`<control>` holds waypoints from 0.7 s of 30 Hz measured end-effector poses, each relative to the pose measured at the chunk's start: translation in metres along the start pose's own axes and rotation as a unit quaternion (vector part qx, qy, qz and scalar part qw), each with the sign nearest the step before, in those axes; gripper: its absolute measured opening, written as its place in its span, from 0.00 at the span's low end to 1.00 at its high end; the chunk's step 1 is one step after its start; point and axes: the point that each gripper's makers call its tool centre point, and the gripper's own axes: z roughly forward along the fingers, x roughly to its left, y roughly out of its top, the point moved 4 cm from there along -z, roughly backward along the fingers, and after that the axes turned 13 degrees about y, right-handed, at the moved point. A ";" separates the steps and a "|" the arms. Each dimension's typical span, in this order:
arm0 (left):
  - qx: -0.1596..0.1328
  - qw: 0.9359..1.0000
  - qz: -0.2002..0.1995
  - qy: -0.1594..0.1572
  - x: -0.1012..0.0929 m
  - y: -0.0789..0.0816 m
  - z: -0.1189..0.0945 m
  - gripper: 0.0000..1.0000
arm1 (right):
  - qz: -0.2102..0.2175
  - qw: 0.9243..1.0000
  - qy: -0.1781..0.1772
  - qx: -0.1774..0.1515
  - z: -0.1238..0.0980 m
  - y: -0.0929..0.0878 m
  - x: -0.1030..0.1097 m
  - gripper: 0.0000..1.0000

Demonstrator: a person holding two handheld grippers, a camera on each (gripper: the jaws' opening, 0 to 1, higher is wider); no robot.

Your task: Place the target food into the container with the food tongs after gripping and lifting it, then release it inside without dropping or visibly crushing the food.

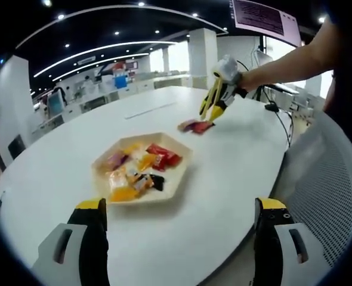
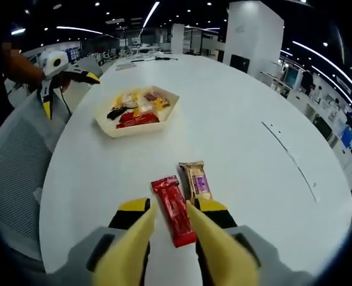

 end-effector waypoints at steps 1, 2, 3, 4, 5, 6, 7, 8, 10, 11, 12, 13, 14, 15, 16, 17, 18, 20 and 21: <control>0.000 1.000 -0.001 0.000 0.000 0.000 0.000 1.00 | -0.001 1.000 0.001 0.001 0.001 0.000 -0.001 0.28; 0.002 1.000 -0.001 0.001 0.001 -0.001 0.000 1.00 | -0.001 1.000 0.001 0.001 0.003 0.000 -0.001 0.29; 0.002 1.000 -0.001 0.001 0.001 -0.001 0.000 1.00 | -0.002 1.000 0.000 0.003 0.004 0.000 -0.002 0.29; 0.002 1.000 -0.001 0.001 0.001 -0.001 0.000 1.00 | -0.003 1.000 -0.002 0.004 0.004 0.001 -0.003 0.29; 0.001 1.000 -0.002 0.001 0.001 -0.001 0.000 1.00 | 0.001 1.000 0.001 0.001 0.005 0.001 -0.004 0.29; 0.002 1.000 -0.001 0.001 0.001 -0.001 0.001 1.00 | 0.000 1.000 0.001 0.002 0.007 0.001 -0.004 0.29; 0.002 1.000 -0.001 0.001 0.001 -0.001 0.001 1.00 | -0.002 1.000 0.001 0.008 0.008 -0.001 -0.005 0.29; 0.002 1.000 -0.001 0.001 0.001 -0.001 0.000 1.00 | -0.002 1.000 0.000 0.011 0.009 -0.002 -0.006 0.29; 0.002 1.000 -0.002 0.002 0.001 -0.001 0.000 1.00 | -0.004 1.000 -0.004 0.022 0.010 -0.006 -0.006 0.29; 0.001 1.000 -0.003 0.002 0.001 -0.001 0.000 1.00 | -0.005 1.000 -0.004 0.024 0.011 -0.007 -0.005 0.29; 0.001 1.000 -0.003 0.002 0.001 -0.001 0.000 1.00 | -0.005 1.000 -0.004 0.027 0.012 -0.008 -0.004 0.29; 0.001 1.000 -0.004 0.002 0.001 0.000 0.000 1.00 | -0.010 1.000 -0.007 0.029 0.011 -0.008 -0.005 0.29; 0.001 1.000 -0.005 0.002 0.002 0.000 0.000 1.00 | -0.006 1.000 -0.008 0.028 0.011 -0.008 -0.005 0.29; 0.000 1.000 -0.005 0.002 0.001 0.000 0.000 1.00 | 0.003 1.000 -0.009 0.026 0.011 -0.008 -0.005 0.28; 0.001 1.000 -0.004 0.002 0.001 0.000 0.000 1.00 | 0.009 1.000 -0.009 0.026 0.011 -0.008 -0.005 0.28; 0.001 1.000 -0.004 0.001 0.001 0.000 0.000 1.00 | 0.019 0.999 -0.009 0.026 0.011 -0.008 -0.004 0.28; 0.001 1.000 -0.003 0.001 0.001 0.000 0.000 1.00 | 0.040 0.999 -0.007 0.024 0.011 -0.008 -0.001 0.28; 0.002 1.000 -0.002 0.002 0.001 -0.001 0.000 1.00 | 0.079 0.997 0.015 0.018 0.012 -0.008 0.005 0.28; 0.002 1.000 -0.002 0.002 0.001 0.000 0.000 1.00 | 0.064 0.998 0.011 0.020 0.012 -0.007 0.004 0.28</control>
